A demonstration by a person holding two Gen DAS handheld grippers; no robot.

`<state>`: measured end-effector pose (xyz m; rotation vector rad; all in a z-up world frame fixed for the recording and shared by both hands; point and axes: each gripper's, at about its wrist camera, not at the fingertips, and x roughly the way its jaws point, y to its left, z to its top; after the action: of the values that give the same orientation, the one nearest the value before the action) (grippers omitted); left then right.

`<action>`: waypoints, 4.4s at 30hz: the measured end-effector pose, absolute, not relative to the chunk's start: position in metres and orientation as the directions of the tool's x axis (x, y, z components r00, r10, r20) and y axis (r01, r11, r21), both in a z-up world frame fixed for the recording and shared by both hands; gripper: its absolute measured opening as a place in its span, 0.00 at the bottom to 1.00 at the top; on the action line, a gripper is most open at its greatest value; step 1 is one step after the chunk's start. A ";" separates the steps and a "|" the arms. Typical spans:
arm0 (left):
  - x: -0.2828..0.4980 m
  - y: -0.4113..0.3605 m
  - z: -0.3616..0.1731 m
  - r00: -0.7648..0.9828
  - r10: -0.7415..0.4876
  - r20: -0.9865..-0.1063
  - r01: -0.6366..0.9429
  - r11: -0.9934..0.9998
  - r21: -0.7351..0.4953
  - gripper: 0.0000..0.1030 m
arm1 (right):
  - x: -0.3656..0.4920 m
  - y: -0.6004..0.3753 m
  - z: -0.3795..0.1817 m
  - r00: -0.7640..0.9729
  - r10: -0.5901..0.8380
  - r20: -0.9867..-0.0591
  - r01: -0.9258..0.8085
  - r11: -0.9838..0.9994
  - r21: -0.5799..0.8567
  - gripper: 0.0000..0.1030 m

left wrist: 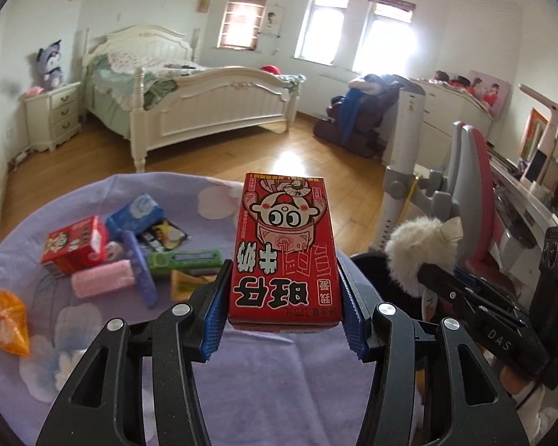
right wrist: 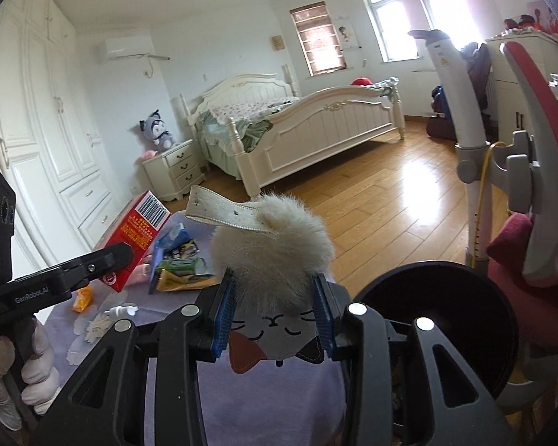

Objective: Collect trash
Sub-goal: 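Carry toy and red box over the black bin and release both, then grasp the pink roller with the right tool while the left grasps the orange bag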

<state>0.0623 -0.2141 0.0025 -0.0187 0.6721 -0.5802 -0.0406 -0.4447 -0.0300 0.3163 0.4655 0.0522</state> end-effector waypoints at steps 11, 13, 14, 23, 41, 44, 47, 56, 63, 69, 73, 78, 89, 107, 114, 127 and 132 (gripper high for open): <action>0.058 -0.321 -0.027 0.464 -0.622 -0.630 0.654 0.721 -0.231 0.51 | -0.062 -0.515 -0.070 0.863 -0.063 -0.501 0.235 0.928 0.289 0.36; 0.059 -0.335 -0.032 0.439 -0.625 -0.646 0.666 0.709 -0.233 0.51 | -0.063 -0.522 -0.076 0.855 -0.073 -0.514 0.250 0.925 0.285 0.36; 0.060 -0.341 -0.034 0.431 -0.622 -0.654 0.669 0.706 -0.232 0.51 | -0.063 -0.524 -0.079 0.849 -0.078 -0.523 0.258 0.924 0.281 0.36; 0.061 -0.390 -0.051 0.352 -0.624 -0.697 0.725 0.653 -0.219 0.51 | -0.066 -0.546 -0.097 0.826 -0.088 -0.556 0.305 0.900 0.311 0.36; 0.077 -0.426 -0.064 0.330 -0.587 -0.739 0.732 0.654 -0.193 0.74 | -0.069 -0.573 -0.109 0.785 -0.124 -0.607 0.398 0.852 0.340 0.63; 0.076 -0.415 -0.052 0.360 -0.597 -0.717 0.728 0.661 -0.185 0.76 | -0.074 -0.575 -0.108 0.785 -0.135 -0.604 0.407 0.848 0.340 0.67; 0.075 -0.398 -0.038 0.398 -0.595 -0.698 0.708 0.683 -0.179 0.76 | -0.076 -0.569 -0.106 0.788 -0.123 -0.603 0.397 0.851 0.345 0.67; 0.070 -0.310 0.004 0.575 -0.537 -0.617 0.594 0.793 -0.137 0.76 | -0.059 -0.528 -0.087 0.814 -0.056 -0.578 0.296 0.897 0.330 0.67; 0.073 -0.196 0.014 0.744 -0.319 -0.587 0.348 0.935 -0.067 0.87 | -0.034 -0.470 -0.049 0.849 0.051 -0.526 0.114 0.954 0.278 0.68; 0.080 -0.073 0.005 0.794 -0.129 -0.594 0.096 0.992 -0.087 0.87 | -0.002 -0.399 -0.023 0.821 0.199 -0.535 -0.111 0.975 0.191 0.68; 0.084 -0.014 -0.011 0.781 -0.051 -0.623 -0.003 0.996 -0.087 0.87 | 0.018 -0.356 -0.015 0.782 0.263 -0.565 -0.218 0.965 0.146 0.68; 0.090 0.024 -0.027 0.749 -0.032 -0.661 -0.029 0.996 -0.081 0.87 | 0.043 -0.314 -0.011 0.718 0.301 -0.627 -0.299 0.948 0.112 0.68; 0.126 0.033 -0.056 0.647 -0.044 -0.761 0.010 0.999 -0.049 0.85 | 0.095 -0.218 -0.016 0.581 0.392 -0.713 -0.432 0.891 0.138 0.68; 0.132 0.043 -0.063 0.624 -0.159 -0.765 0.029 0.983 -0.180 0.46 | 0.150 -0.163 -0.055 0.549 0.219 -0.807 -0.431 0.901 -0.049 0.69; 0.130 0.046 -0.060 0.641 -0.175 -0.747 0.034 0.979 -0.200 0.46 | 0.151 -0.179 -0.062 0.479 0.258 -0.839 -0.420 0.907 0.039 0.37; 0.091 0.002 -0.028 0.701 -0.333 -0.631 0.205 0.941 -0.269 0.45 | 0.065 -0.229 -0.007 0.640 0.405 -0.653 -0.402 0.901 0.164 0.28; 0.076 -0.046 -0.005 0.691 -0.426 -0.584 0.316 0.905 -0.286 0.45 | 0.024 -0.266 0.021 0.771 0.347 -0.534 -0.347 0.932 0.104 0.28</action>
<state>0.0763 -0.0457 -0.0046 -0.1679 0.6935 -0.4163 0.0235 -0.2663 0.0211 0.0001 0.5784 0.3757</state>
